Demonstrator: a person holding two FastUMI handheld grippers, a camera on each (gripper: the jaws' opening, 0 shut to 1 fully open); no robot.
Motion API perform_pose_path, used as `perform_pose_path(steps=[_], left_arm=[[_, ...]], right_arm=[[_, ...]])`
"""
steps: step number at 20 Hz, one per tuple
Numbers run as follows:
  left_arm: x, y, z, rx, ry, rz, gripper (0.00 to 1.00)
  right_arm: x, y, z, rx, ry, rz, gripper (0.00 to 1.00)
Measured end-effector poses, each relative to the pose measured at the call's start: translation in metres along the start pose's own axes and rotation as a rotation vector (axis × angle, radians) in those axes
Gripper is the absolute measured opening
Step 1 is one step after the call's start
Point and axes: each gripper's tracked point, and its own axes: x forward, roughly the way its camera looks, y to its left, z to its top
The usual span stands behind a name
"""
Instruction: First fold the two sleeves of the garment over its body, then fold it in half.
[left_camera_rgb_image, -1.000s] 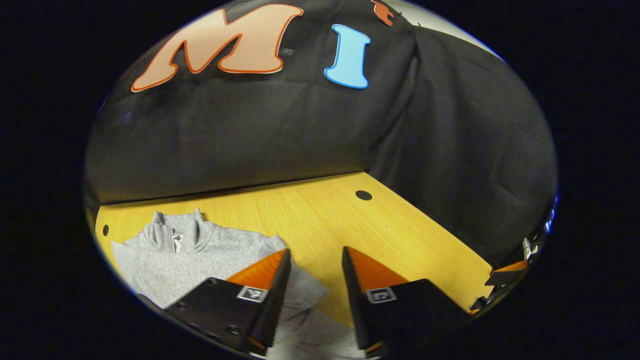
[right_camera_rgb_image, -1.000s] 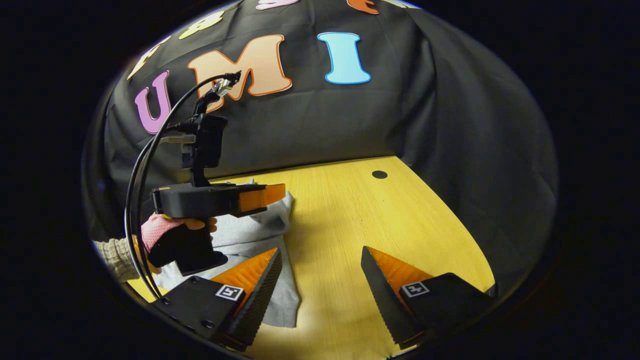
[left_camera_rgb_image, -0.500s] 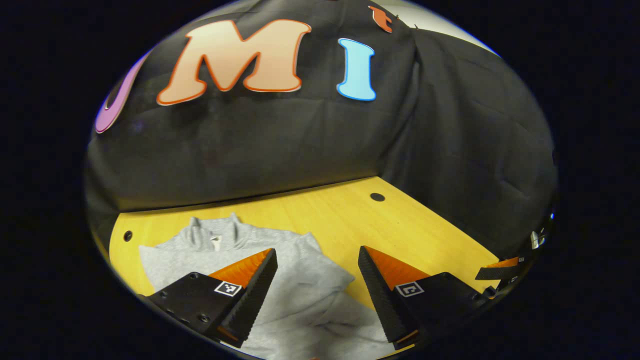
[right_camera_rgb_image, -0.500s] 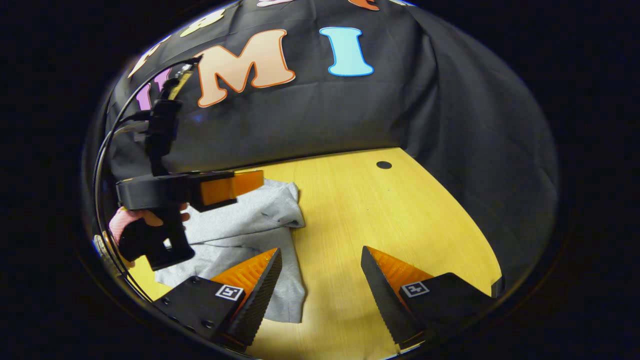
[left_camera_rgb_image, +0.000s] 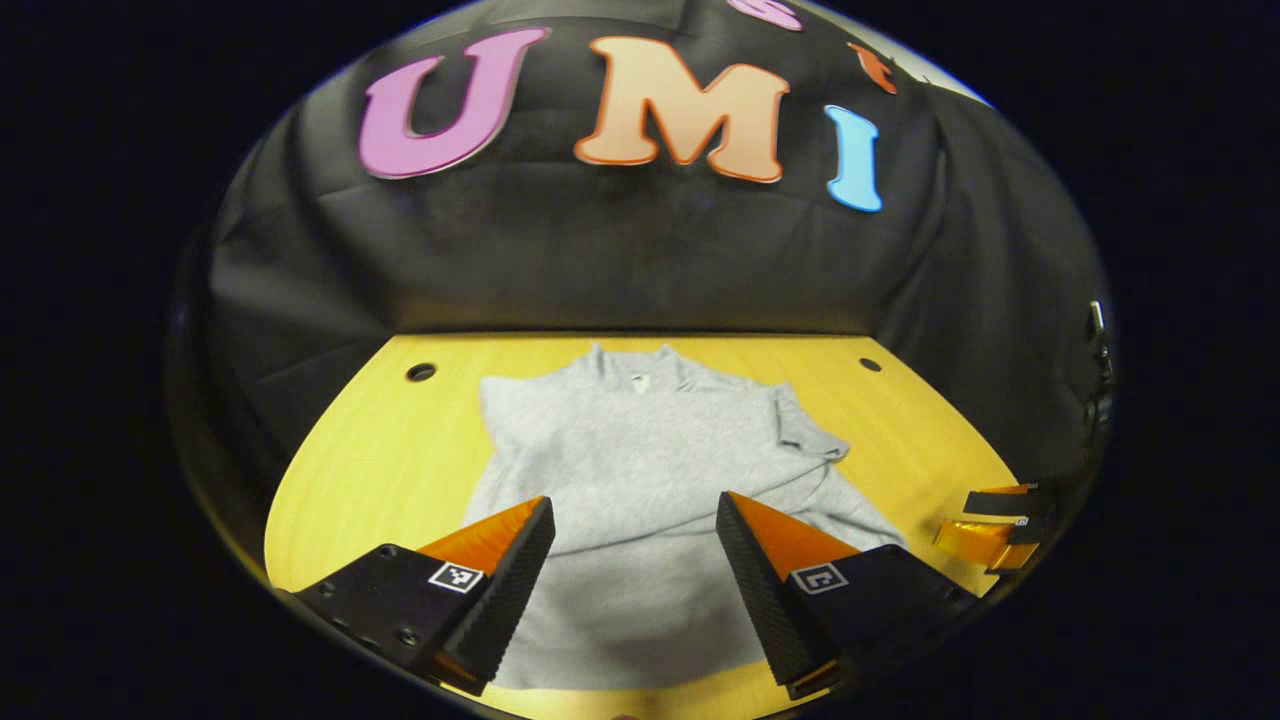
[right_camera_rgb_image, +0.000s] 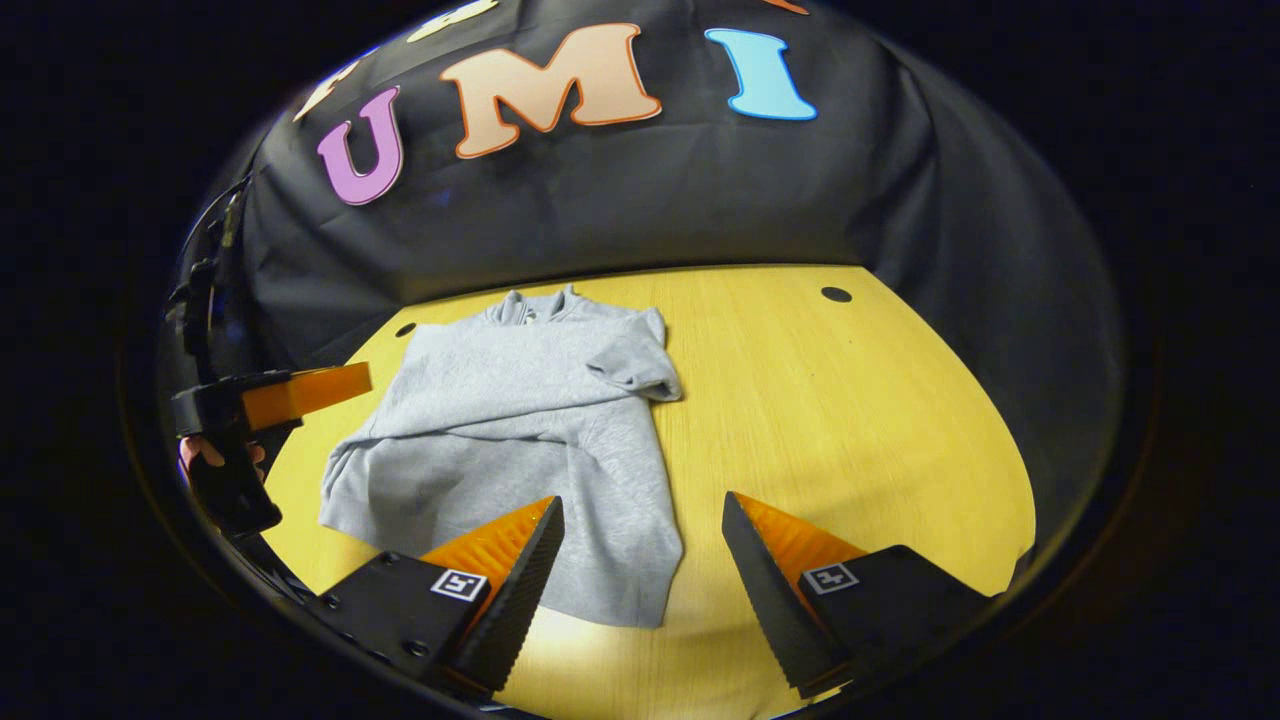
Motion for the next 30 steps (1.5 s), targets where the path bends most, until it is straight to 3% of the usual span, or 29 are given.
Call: perform_pose_path(steps=[5,7,8,9,13,14,26,30], left_arm=[[-0.044,0.061,-0.072,-0.082,0.087,0.111,0.95],[-0.054,0.067,-0.092,-0.12,0.111,0.131,0.95],[-0.057,0.069,-0.102,-0.126,0.125,0.139,0.96],[-0.06,0.072,-0.113,-0.118,0.144,0.148,0.96],[-0.066,0.075,-0.141,-0.088,0.193,0.164,0.96],[-0.066,0.074,-0.146,-0.09,0.201,0.164,0.96],[-0.051,0.075,-0.168,-0.052,0.249,0.191,0.95],[-0.053,0.077,-0.167,-0.036,0.251,0.185,0.89]], right_arm=[[0.006,0.014,-0.038,-0.017,0.062,0.007,0.98],[0.008,0.018,-0.051,-0.021,0.082,0.009,0.95],[0.008,0.02,-0.057,-0.023,0.092,0.012,0.98],[0.01,0.022,-0.063,-0.024,0.104,0.015,0.95],[0.013,0.028,-0.081,-0.027,0.138,0.014,0.98],[0.014,0.028,-0.085,-0.036,0.142,0.007,0.95],[0.02,0.023,-0.098,-0.106,0.157,-0.047,0.98],[0.02,0.025,-0.098,-0.118,0.171,-0.04,0.89]])
